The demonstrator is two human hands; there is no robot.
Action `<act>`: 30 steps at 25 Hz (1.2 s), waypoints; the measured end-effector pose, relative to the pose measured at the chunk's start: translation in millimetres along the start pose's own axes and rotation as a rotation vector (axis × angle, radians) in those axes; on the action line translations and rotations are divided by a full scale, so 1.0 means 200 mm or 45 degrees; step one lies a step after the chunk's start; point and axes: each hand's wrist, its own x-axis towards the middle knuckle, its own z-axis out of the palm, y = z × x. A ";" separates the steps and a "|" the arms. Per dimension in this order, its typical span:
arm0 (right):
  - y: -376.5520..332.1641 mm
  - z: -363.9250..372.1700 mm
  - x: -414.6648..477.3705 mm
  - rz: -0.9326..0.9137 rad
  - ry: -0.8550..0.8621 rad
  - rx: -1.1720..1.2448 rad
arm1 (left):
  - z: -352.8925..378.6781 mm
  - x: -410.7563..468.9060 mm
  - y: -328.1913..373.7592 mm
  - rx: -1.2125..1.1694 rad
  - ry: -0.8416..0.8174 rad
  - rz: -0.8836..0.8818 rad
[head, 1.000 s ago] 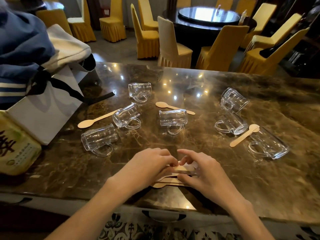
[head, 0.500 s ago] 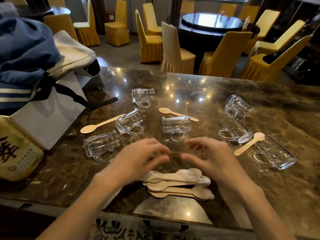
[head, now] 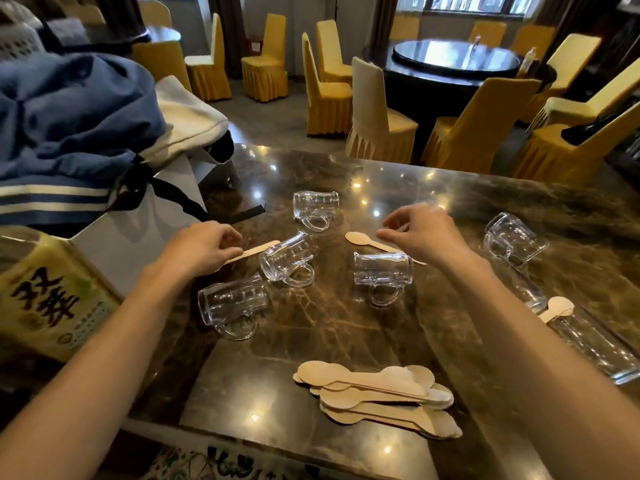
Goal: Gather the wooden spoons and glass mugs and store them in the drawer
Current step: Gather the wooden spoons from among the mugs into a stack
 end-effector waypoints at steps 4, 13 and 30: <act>0.02 0.13 0.13 0.166 -0.164 -0.034 | 0.04 -0.01 -0.10 0.017 -0.095 -0.095; -0.02 0.17 0.25 0.282 -0.270 -0.106 | 0.03 0.00 -0.13 0.051 -0.023 -0.113; -0.10 0.20 0.27 0.149 -0.239 -0.484 | 0.00 -0.03 -0.13 -0.115 0.026 -0.107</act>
